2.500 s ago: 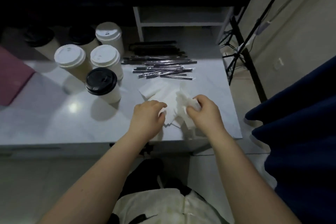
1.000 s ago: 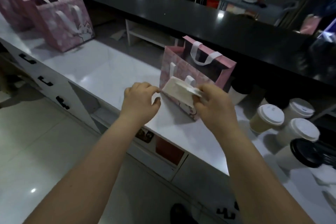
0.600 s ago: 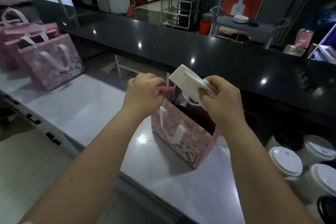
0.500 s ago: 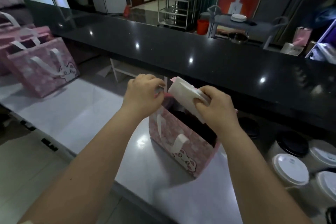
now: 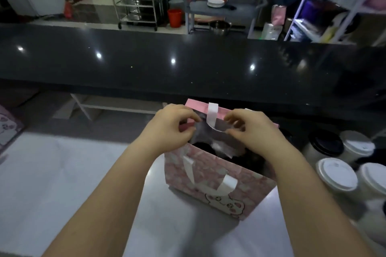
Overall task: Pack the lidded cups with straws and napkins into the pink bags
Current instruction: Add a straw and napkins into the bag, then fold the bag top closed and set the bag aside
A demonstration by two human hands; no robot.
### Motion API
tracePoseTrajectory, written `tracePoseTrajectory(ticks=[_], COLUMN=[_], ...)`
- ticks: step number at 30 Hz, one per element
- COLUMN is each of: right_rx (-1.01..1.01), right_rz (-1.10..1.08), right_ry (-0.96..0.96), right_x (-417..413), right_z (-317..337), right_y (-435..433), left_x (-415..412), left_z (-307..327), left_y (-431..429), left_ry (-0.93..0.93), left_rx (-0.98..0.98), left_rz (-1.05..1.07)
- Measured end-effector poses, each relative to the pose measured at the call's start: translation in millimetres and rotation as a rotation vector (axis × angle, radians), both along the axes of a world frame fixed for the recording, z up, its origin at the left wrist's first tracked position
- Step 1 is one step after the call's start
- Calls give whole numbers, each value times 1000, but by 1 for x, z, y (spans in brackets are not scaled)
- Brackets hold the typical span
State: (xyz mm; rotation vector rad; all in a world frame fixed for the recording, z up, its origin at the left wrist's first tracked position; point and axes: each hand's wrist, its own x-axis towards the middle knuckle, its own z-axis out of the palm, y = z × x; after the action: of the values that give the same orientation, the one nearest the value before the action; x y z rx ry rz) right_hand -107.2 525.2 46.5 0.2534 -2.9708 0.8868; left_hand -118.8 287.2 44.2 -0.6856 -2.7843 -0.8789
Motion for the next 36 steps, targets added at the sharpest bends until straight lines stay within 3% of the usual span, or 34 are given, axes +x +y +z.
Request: tracePoseTrajectory(ticks=[6, 10, 14, 26, 31, 36], right_rx=[-634, -812, -886, -1031, -1099, -1141], right_rz=[-88, -333, -443, -237, -334, -450], right_ry=[271, 447, 372, 5, 24, 107], right_x=[31, 77, 119, 116, 114, 105], right_z=[4, -17, -50, -66, -82, -94], right_y=[13, 34, 40, 8, 15, 18], left_x=[-4, 2, 6, 9, 15, 23], left_z=[-20, -40, -62, -66, -71, -81], left_y=[-22, -40, -52, -30, -38, -38], left_ry=[-200, -349, -441, -527, -653, -607], left_rx=[249, 509, 660, 830, 851, 993], left_rz=[-168, -262, -274, -211, -223, -69])
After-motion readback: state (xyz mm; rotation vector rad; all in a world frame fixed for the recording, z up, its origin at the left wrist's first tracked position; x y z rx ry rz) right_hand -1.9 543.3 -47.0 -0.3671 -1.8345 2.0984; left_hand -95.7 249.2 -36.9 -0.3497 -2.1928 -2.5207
